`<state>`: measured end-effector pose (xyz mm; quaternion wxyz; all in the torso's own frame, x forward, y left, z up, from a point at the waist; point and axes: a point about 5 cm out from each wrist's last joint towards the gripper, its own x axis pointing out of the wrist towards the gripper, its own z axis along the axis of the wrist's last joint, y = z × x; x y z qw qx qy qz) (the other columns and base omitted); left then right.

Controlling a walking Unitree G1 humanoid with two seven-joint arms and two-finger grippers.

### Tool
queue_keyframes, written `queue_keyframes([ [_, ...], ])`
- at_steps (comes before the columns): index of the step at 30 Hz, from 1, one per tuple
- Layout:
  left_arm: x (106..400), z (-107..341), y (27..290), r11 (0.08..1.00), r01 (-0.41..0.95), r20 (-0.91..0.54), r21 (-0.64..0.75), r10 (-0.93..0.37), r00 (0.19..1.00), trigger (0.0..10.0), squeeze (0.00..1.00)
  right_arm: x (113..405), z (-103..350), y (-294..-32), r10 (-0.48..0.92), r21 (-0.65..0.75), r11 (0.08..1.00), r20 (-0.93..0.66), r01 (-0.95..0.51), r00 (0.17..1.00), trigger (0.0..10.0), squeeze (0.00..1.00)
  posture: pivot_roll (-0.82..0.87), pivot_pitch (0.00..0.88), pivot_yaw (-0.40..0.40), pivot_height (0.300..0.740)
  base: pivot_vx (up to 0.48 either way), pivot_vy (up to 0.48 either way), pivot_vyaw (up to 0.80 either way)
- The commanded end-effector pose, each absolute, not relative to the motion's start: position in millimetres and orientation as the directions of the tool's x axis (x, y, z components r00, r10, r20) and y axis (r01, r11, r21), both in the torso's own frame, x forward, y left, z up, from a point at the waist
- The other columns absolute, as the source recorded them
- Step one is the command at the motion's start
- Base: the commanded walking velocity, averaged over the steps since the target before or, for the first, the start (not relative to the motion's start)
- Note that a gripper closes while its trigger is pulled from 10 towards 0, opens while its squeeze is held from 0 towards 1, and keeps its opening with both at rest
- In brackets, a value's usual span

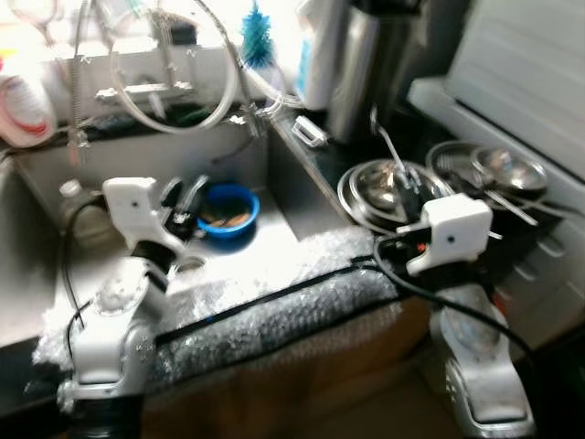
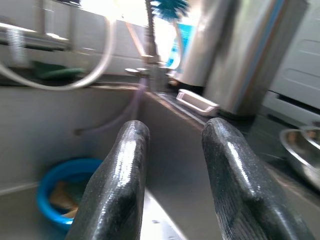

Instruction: Kitchen organization

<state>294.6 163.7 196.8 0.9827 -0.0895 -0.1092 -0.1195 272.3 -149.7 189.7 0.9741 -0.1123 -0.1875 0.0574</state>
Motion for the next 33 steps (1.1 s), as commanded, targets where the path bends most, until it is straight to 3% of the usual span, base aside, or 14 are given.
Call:
queue_keyframes([
  [1,294,202,166,0.961,0.244,0.251,-0.131,-0.206,0.946,10.0,0.0,273,196,-148,0.159,-0.242,0.968,0.381,-0.068,0.911,10.0,0.0,-0.07,0.0,-0.035,0.74,0.0,0.0,0.0],
  [11,300,206,170,0.935,0.224,0.249,-0.274,-0.156,0.956,10.0,0.0,274,198,-143,0.187,-0.23,0.968,0.385,-0.102,0.904,10.0,0.0,-0.07,0.0,-0.035,0.74,0.0,0.0,0.0],
  [14,303,211,172,0.888,0.219,0.267,-0.404,-0.114,0.957,10.0,0.0,276,202,-143,0.16,-0.074,0.987,0.399,-0.143,0.903,10.0,0.0,-0.06,0.0,-0.036,0.74,0.0,0.0,0.0],
  [15,303,213,171,0.864,0.235,0.277,-0.445,-0.117,0.954,10.0,0.0,278,207,-148,0.101,0.038,0.991,0.413,-0.128,0.905,10.0,0.0,-0.07,0.0,-0.035,0.74,0.0,0.0,0.0],
  [20,302,220,165,0.773,0.293,0.309,-0.563,-0.132,0.942,10.0,0.0,283,215,-162,-0.003,0.287,0.949,0.421,-0.13,0.907,10.0,0.0,-0.07,0.0,-0.035,0.74,0.0,0.0,0.0],
  [24,302,223,160,0.716,0.324,0.317,-0.619,-0.149,0.937,10.0,0.0,284,217,-161,-0.006,0.435,0.878,0.425,-0.198,0.905,10.0,0.0,-0.07,0.0,-0.036,0.74,0.0,0.0,0.0],
  [26,301,223,156,0.685,0.342,0.317,-0.644,-0.169,0.933,10.0,0.0,283,218,-158,0.006,0.59,0.758,0.421,-0.279,0.907,10.0,0.0,-0.07,0.0,-0.036,0.74,0.0,0.0,0.0],
  [29,300,225,152,0.67,0.372,0.323,-0.643,-0.203,0.924,10.0,0.0,282,217,-154,0.055,0.644,0.683,0.424,-0.344,0.904,10.0,0.0,-0.06,0.0,-0.036,0.74,0.0,0.0,0.0],
  [33,300,226,155,0.667,0.367,0.317,-0.648,-0.201,0.927,10.0,0.0,282,215,-149,0.113,0.596,0.719,0.406,-0.357,0.907,10.0,0.0,-0.07,0.0,-0.037,0.74,0.0,0.0,0.0],
])
